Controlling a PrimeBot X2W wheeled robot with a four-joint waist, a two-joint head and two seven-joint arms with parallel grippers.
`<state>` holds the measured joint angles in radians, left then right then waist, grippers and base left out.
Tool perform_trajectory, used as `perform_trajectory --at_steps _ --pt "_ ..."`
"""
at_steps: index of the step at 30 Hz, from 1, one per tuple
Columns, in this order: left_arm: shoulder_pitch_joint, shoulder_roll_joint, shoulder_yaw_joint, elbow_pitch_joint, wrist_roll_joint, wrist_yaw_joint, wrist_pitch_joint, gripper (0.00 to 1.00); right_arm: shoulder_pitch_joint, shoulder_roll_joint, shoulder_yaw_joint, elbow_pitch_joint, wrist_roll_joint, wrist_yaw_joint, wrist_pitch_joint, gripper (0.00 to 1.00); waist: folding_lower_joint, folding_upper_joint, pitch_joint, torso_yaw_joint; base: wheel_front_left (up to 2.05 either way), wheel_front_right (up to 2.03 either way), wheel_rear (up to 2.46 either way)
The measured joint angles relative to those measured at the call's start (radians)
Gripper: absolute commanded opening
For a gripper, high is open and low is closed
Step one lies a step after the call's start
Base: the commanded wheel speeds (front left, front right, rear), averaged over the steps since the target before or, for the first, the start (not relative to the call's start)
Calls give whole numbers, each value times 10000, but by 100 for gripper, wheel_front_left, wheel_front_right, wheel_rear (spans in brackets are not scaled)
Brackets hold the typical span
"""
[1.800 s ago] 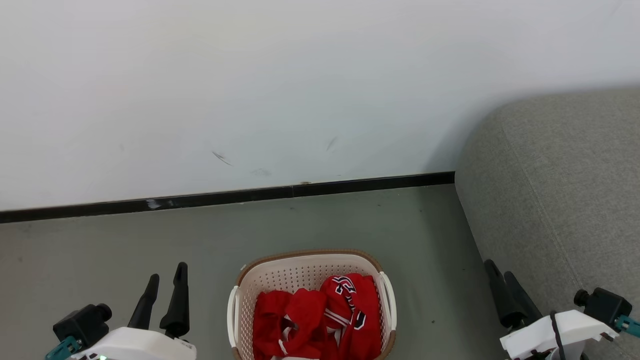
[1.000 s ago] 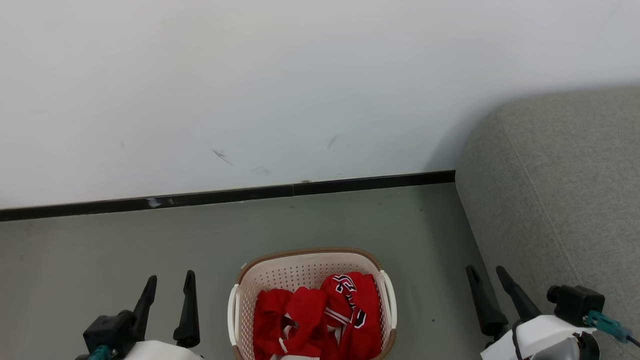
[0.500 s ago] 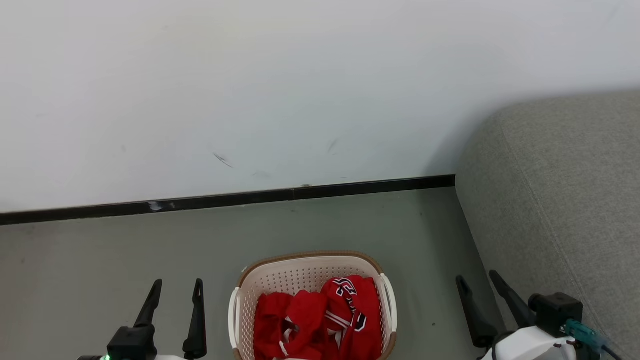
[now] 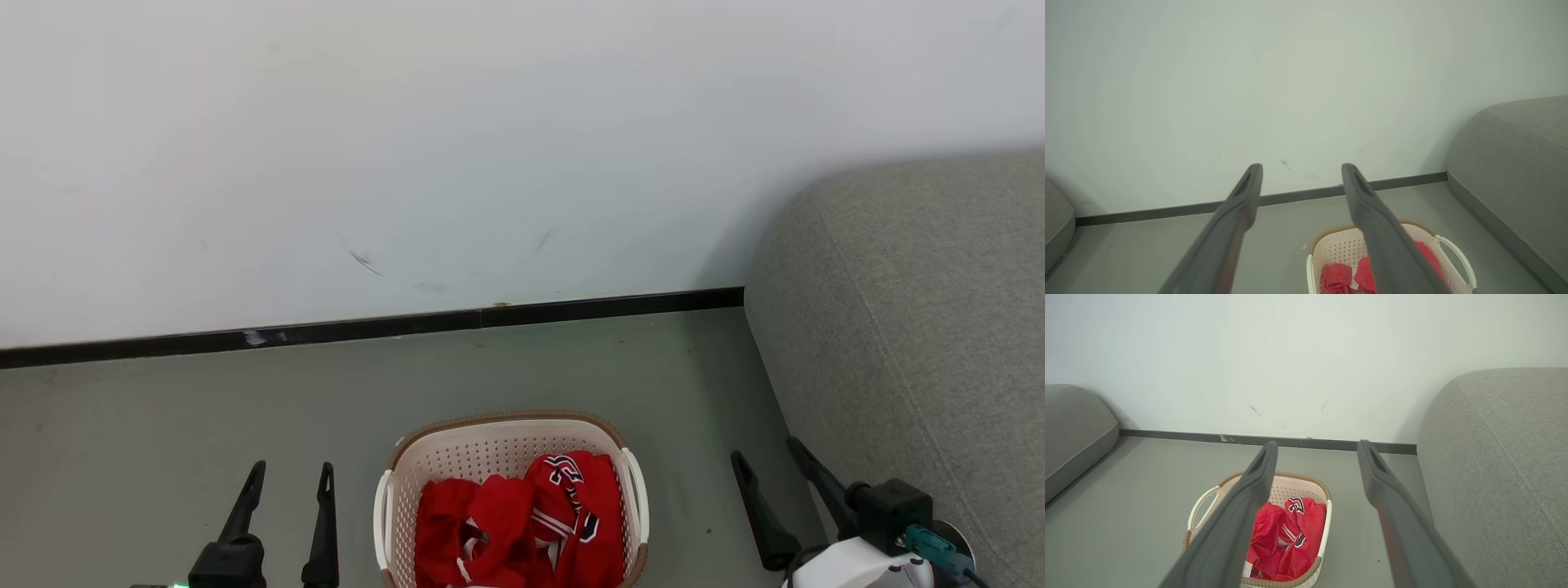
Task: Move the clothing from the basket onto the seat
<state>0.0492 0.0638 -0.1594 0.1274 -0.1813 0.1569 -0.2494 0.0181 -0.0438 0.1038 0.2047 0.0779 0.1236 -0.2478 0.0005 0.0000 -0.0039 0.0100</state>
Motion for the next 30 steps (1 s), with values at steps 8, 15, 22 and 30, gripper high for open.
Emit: perform_trajectory --at_steps 8,15,22,30 --pt "-1 -6 86 21 -15 0 -2 100 2 2 0 -46 0 0 0 100 0 0 48 -14 0 0 0" --pt "-2 -12 153 19 -15 0 -2 100 3 4 4 -92 0 0 0 100 -1 0 102 -15 0 0 0" --pt "-3 -15 222 12 -15 -2 -2 100 3 4 90 -134 0 0 0 100 -1 0 209 -15 0 0 0" --pt "-33 65 178 123 96 -29 -2 100 -16 12 -21 -378 -6 0 0 100 -1 0 431 -63 0 0 0"
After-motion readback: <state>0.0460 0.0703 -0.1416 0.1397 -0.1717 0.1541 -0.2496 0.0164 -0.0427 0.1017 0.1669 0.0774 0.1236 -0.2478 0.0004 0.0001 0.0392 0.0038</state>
